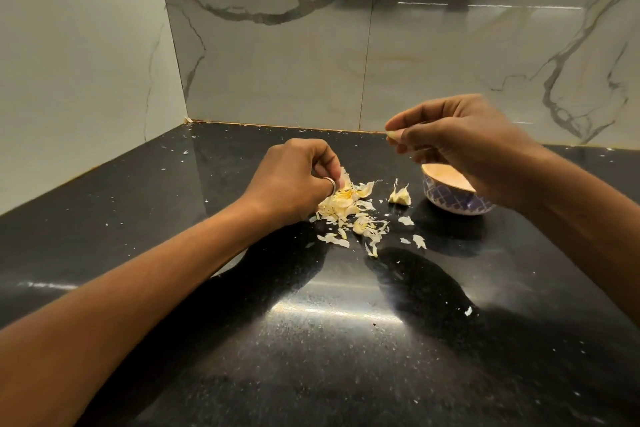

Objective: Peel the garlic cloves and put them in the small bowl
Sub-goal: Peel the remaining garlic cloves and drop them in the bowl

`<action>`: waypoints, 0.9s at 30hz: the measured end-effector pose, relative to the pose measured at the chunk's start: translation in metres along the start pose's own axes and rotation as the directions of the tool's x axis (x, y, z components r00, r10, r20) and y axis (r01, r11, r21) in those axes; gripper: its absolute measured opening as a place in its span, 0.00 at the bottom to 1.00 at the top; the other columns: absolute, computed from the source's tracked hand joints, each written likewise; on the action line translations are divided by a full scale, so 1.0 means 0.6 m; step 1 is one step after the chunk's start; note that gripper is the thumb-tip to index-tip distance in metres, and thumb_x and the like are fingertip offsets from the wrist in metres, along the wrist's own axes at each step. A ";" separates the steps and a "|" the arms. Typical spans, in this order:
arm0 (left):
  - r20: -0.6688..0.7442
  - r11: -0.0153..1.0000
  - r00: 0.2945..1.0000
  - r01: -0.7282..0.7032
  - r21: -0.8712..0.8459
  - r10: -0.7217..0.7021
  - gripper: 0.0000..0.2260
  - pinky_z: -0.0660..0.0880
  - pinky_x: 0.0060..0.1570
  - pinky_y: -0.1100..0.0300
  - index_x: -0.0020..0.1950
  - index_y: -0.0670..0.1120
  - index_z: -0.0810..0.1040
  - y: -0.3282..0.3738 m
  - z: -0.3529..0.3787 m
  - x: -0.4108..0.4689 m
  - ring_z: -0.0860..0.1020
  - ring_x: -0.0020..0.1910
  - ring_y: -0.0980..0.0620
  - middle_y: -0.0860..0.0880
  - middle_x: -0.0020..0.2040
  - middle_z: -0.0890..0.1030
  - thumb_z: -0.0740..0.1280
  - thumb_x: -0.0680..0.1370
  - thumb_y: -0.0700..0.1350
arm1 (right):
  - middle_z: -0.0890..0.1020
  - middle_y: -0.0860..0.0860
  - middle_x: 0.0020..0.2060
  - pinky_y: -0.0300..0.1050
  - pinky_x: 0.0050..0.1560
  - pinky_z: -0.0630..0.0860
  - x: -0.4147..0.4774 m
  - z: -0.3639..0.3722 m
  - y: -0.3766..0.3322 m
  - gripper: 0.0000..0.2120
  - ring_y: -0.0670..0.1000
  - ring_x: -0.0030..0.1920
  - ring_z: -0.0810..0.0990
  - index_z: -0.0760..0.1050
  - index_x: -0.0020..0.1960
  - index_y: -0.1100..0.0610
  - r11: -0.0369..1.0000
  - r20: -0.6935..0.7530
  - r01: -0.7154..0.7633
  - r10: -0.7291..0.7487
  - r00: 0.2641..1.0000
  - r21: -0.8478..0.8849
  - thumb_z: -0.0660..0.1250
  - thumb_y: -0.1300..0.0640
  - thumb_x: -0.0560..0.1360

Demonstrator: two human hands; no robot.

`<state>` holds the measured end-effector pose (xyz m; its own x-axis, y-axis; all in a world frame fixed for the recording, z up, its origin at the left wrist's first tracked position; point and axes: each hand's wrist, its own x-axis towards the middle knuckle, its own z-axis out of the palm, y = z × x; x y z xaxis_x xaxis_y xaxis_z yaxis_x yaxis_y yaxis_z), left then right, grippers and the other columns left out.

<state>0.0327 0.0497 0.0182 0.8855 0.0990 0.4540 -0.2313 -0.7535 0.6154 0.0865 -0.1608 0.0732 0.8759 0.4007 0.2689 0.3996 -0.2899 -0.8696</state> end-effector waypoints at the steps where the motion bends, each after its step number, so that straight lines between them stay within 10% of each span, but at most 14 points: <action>1: -0.012 1.000 1.000 0.001 0.018 -0.001 0.12 0.75 0.36 0.66 0.36 0.53 0.78 0.001 0.001 0.000 0.77 0.28 0.65 0.62 0.28 0.79 0.76 0.74 0.39 | 0.86 0.57 0.45 0.38 0.42 0.78 0.001 -0.007 -0.001 0.06 0.50 0.44 0.82 0.83 0.53 0.62 0.999 -0.009 0.005 -0.006 1.000 -0.043 0.70 0.66 0.77; 11: -0.080 1.000 0.997 0.010 0.022 -0.008 0.17 0.80 0.49 0.43 0.32 0.51 0.72 0.010 0.002 -0.008 0.85 0.44 0.46 0.57 0.21 0.70 0.78 0.72 0.47 | 0.85 0.56 0.43 0.44 0.45 0.80 0.008 -0.067 -0.006 0.06 0.52 0.46 0.83 0.84 0.47 0.58 0.871 -0.035 -0.080 0.073 0.997 -0.485 0.68 0.65 0.78; 17: -0.123 0.989 0.992 -0.007 0.149 0.025 0.20 0.76 0.43 0.59 0.28 0.53 0.71 0.015 -0.001 -0.011 0.79 0.32 0.63 0.65 0.22 0.73 0.77 0.73 0.39 | 0.84 0.49 0.45 0.45 0.45 0.75 0.007 -0.071 0.000 0.12 0.51 0.48 0.79 0.85 0.48 0.48 0.646 -0.001 -0.081 0.123 0.992 -0.759 0.68 0.64 0.76; 24: -0.171 0.961 0.984 0.008 0.278 0.041 0.16 0.65 0.42 0.60 0.32 0.59 0.77 0.022 -0.005 -0.016 0.72 0.36 0.60 0.61 0.33 0.73 0.70 0.72 0.38 | 0.85 0.46 0.50 0.26 0.44 0.71 0.003 -0.022 0.006 0.09 0.40 0.48 0.80 0.84 0.54 0.49 0.706 0.099 0.209 -0.194 0.976 -0.676 0.69 0.60 0.78; 27: -0.165 0.952 0.985 -0.001 0.308 0.054 0.15 0.63 0.41 0.60 0.34 0.59 0.79 0.023 -0.006 -0.016 0.71 0.38 0.56 0.60 0.34 0.71 0.70 0.72 0.39 | 0.83 0.44 0.55 0.45 0.63 0.68 0.007 0.006 0.029 0.12 0.50 0.63 0.72 0.81 0.60 0.44 0.532 0.218 0.273 -0.164 0.962 -0.802 0.68 0.55 0.79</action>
<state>0.0193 0.0404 0.0247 0.7931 0.1635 0.5867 -0.0972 -0.9170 0.3868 0.0963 -0.1608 0.0578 0.7179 0.6227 0.3112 0.6683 -0.7417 -0.0574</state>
